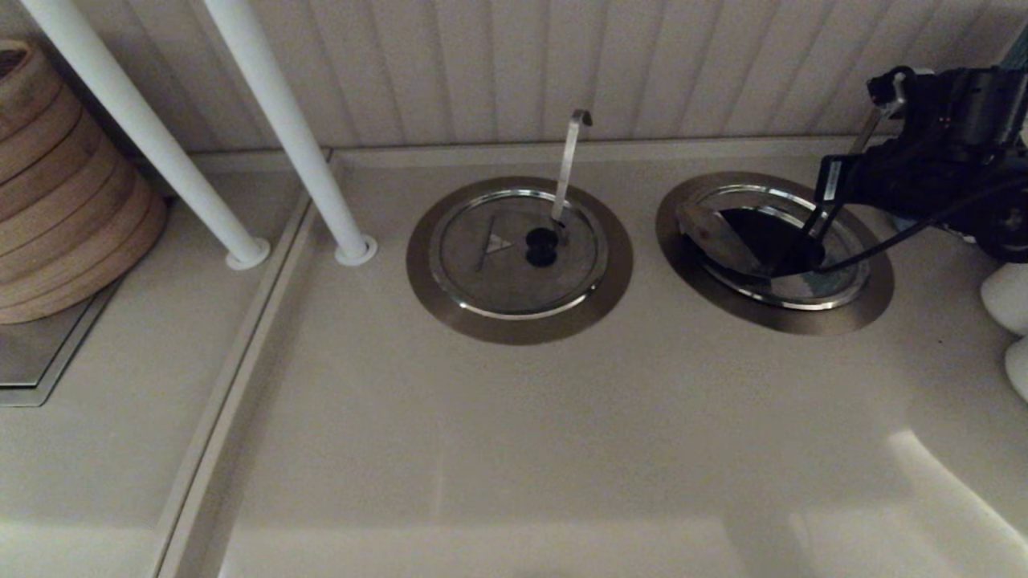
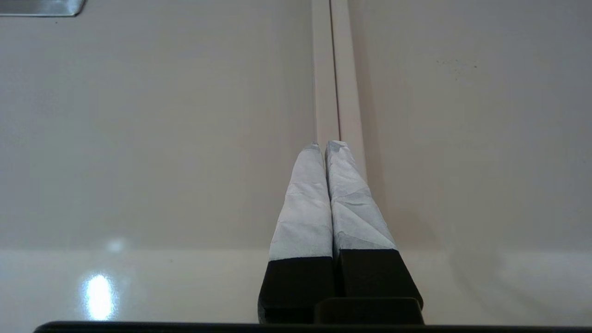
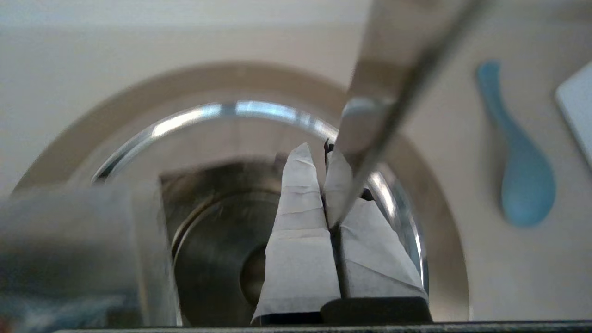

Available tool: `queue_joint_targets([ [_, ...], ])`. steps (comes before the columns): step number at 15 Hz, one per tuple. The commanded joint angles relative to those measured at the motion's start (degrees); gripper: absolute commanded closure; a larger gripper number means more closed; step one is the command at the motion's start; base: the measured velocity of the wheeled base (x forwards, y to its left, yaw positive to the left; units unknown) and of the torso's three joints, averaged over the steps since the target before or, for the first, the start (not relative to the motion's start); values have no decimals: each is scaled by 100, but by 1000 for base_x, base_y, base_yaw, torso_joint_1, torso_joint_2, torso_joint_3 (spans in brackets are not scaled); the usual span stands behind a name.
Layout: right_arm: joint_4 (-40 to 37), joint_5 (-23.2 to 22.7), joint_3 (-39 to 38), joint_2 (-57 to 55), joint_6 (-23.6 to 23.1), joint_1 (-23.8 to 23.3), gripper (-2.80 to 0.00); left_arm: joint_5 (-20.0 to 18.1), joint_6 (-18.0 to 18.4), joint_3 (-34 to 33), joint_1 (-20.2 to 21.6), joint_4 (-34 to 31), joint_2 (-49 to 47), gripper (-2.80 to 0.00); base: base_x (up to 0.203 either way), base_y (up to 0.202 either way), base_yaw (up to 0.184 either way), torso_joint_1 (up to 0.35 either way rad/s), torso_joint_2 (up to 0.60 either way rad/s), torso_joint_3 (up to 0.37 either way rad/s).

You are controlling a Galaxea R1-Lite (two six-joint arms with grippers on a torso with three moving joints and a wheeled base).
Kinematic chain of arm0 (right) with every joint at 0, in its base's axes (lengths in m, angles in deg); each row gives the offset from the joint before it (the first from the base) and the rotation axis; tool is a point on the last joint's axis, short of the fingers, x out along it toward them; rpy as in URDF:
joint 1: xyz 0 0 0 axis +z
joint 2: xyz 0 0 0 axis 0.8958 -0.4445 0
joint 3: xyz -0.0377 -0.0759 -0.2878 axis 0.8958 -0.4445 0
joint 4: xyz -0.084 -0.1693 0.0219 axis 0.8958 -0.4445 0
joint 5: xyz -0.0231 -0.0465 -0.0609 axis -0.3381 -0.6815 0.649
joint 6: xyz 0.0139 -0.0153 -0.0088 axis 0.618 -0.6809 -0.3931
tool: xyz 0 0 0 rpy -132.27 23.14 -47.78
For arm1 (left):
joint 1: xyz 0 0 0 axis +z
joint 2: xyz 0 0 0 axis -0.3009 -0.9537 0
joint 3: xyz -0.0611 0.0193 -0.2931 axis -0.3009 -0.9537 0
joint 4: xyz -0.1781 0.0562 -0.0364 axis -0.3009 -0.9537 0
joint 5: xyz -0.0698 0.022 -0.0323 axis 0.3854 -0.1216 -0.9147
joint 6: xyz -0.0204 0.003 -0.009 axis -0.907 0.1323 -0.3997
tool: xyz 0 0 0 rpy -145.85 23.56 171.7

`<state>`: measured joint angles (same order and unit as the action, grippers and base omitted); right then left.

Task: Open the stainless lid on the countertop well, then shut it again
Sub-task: Stir with a spoon

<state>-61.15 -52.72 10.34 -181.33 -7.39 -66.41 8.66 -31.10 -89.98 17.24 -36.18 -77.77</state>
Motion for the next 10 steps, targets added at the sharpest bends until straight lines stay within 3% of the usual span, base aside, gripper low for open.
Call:
queue_joint_targets([
  [1,350,114,182,-306,105,-4,0,4,-4,0,0,0,1,0,0,0,0,0,0,0],
  [5,380,28,356,-232,973,166,0,4,-4,0,0,0,1,0,0,0,0,0,0,0],
  [10,-86,-478,166,215,1099,219,0,4,-4,0,0,0,1,0,0,0,0,0,0,0],
])
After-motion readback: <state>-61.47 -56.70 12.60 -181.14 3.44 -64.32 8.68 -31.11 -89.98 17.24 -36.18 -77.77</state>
